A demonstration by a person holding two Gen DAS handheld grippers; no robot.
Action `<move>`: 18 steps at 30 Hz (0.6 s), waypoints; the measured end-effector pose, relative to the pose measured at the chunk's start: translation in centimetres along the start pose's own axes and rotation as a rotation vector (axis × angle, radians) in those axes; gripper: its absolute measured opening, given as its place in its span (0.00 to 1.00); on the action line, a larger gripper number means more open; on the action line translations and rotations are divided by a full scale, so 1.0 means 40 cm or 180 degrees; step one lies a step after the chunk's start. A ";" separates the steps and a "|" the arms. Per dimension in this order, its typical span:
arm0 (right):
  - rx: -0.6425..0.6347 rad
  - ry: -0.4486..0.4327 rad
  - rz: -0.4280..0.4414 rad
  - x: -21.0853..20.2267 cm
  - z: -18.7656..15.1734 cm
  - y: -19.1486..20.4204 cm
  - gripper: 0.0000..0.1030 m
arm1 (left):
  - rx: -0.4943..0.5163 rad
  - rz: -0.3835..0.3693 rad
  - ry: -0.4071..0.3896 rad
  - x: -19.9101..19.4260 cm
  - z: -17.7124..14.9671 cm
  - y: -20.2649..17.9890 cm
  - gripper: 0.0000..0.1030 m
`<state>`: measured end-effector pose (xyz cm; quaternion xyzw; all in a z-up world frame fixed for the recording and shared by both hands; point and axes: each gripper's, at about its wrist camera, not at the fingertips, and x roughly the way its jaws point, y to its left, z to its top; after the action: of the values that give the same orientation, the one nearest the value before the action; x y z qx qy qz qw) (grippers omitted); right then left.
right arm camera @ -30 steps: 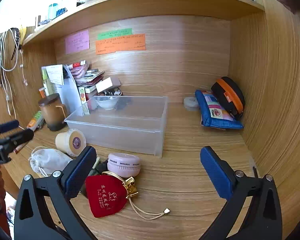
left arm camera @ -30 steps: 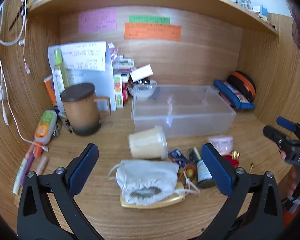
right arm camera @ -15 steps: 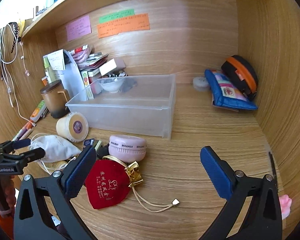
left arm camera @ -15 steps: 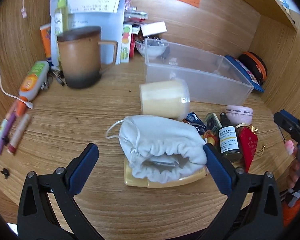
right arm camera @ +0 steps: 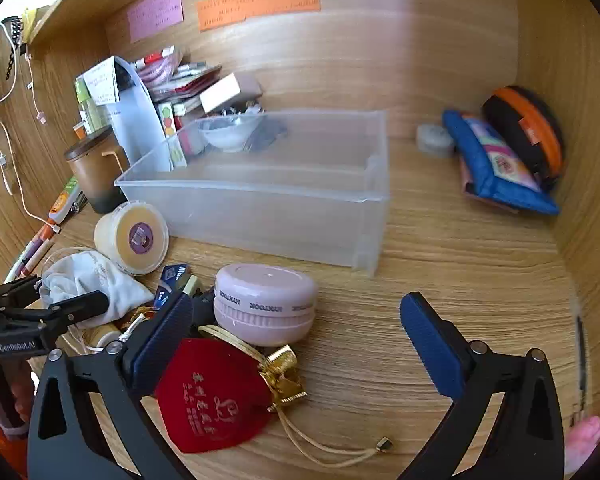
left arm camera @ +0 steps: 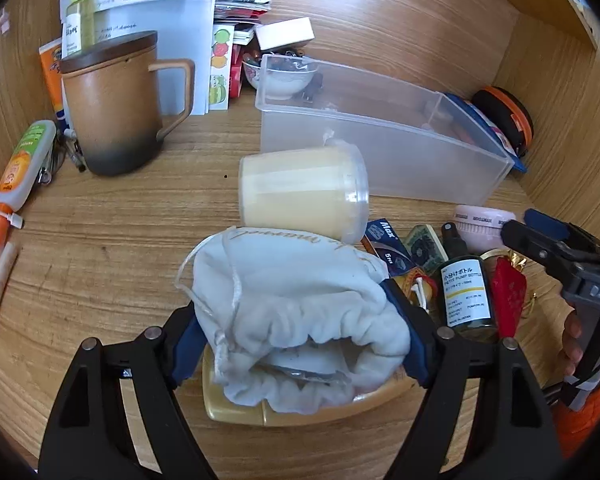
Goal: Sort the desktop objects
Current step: 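Grasp the white drawstring pouch with the left tool while the right tool grasps the pink round device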
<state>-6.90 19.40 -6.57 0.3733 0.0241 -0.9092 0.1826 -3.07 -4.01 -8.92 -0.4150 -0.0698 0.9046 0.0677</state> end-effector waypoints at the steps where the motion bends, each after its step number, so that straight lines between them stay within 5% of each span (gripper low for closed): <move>1: 0.0011 0.0025 0.0015 0.008 0.000 0.000 0.93 | -0.0001 -0.0014 0.0000 0.001 0.001 0.002 0.76; 10: 0.0322 0.0344 0.0337 0.088 0.001 -0.016 0.59 | 0.0057 0.0070 -0.0121 -0.001 0.011 -0.011 0.63; 18: 0.0327 0.0197 0.0268 0.071 0.006 -0.012 0.59 | -0.0005 0.0006 -0.0179 -0.018 0.030 0.003 0.53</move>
<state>-9.10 18.89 -8.39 0.4108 -0.0327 -0.8888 0.2005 -3.51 -4.33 -7.63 -0.3896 -0.0720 0.9159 0.0646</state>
